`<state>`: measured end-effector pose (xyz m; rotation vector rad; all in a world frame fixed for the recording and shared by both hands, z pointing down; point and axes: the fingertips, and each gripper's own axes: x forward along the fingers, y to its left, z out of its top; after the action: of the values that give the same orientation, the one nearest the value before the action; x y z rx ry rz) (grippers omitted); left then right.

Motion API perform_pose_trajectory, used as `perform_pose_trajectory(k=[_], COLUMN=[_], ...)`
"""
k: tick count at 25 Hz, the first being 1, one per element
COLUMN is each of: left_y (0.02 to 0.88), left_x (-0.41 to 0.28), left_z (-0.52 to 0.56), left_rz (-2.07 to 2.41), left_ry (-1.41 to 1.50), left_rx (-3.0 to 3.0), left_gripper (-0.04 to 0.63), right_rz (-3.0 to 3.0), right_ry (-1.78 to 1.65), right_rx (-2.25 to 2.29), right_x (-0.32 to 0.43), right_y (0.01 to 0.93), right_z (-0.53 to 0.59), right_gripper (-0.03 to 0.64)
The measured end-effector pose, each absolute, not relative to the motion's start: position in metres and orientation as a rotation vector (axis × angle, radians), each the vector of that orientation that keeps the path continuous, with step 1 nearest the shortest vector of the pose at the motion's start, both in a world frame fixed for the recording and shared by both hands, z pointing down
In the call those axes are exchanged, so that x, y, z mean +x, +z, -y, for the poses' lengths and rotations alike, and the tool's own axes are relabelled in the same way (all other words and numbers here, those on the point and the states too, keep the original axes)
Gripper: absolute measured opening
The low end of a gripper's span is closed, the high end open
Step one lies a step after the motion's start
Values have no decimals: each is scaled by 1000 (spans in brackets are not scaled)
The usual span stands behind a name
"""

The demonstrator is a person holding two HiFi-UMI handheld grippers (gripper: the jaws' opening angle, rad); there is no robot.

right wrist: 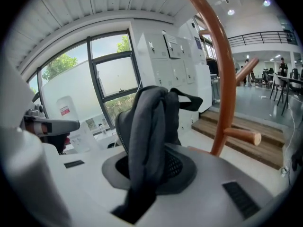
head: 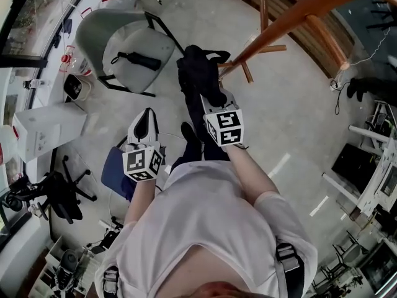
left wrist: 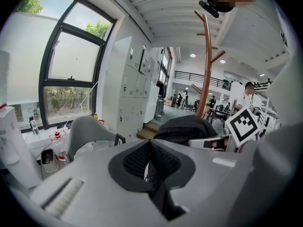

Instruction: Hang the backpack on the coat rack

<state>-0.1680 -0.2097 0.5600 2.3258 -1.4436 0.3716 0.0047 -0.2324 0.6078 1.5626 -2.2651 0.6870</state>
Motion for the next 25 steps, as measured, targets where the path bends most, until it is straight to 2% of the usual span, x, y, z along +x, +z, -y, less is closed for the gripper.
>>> perform_pose_trajectory(k=[25], left_y=[616], left_x=[-154], left_z=[186], left_rz=[1360], left_ry=[505], left_rx=[2269], left_gripper=[11], right_rz=[2029], right_ry=[972], right_rx=[1501], right_x=[19], right_y=[753], right_z=[226], right_gripper=[69])
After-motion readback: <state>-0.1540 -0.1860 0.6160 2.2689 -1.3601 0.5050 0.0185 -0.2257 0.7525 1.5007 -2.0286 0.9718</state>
